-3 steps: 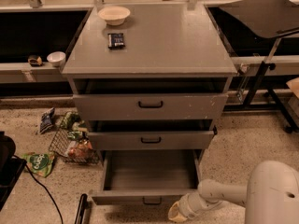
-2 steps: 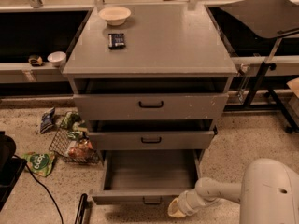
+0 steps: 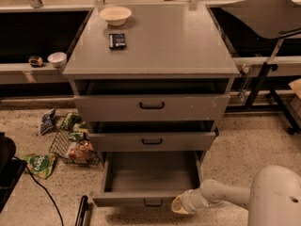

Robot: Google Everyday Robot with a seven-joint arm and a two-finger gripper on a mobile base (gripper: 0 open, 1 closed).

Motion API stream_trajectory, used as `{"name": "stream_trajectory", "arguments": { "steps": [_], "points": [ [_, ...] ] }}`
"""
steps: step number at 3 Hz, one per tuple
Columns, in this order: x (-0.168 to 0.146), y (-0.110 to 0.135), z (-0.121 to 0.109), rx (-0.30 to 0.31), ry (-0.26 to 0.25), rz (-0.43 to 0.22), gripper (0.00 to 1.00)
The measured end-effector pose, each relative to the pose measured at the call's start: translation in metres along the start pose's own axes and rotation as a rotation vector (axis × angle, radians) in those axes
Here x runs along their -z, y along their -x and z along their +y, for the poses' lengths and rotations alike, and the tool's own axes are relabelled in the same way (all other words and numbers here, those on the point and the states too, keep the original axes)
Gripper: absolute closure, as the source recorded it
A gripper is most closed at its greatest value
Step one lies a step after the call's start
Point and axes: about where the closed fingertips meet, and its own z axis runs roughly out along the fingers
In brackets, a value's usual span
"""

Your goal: Close bottom drawer

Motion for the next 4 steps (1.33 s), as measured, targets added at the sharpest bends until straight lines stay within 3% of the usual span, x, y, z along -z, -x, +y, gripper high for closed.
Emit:
{"name": "stream_trajectory", "arguments": {
  "steps": [3, 4],
  "points": [
    [-0.005, -0.018, -0.027, -0.031, -0.042, -0.040, 0.12],
    [-0.005, -0.023, -0.030, -0.038, -0.048, -0.054, 0.00]
  ]
}}
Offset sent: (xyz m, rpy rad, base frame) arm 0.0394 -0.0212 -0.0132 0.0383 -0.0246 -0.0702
